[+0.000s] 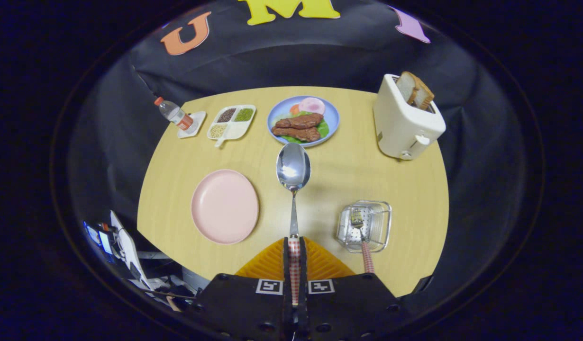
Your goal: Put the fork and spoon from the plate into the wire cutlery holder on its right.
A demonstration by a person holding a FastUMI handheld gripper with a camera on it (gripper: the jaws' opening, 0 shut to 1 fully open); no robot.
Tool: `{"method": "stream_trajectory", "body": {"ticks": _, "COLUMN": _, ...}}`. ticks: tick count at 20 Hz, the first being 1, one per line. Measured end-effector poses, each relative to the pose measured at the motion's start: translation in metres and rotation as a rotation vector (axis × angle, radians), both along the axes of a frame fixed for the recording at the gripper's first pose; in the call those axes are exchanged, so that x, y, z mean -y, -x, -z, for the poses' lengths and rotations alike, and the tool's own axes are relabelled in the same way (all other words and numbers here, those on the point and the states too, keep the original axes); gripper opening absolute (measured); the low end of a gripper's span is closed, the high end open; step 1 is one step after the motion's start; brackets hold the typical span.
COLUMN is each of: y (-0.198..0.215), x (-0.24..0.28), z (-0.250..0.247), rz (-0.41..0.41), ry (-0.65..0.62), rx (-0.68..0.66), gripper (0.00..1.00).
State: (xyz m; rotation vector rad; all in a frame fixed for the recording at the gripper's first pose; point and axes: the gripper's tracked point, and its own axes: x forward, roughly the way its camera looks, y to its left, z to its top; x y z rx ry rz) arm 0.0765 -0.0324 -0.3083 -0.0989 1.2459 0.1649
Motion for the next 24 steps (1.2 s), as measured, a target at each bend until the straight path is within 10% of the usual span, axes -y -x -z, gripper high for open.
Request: {"method": "stream_trajectory", "body": {"ticks": 24, "y": 0.025, "x": 0.107, "z": 0.010, "rz": 0.080, "ry": 0.052, "rx": -0.600, "gripper": 0.05}}
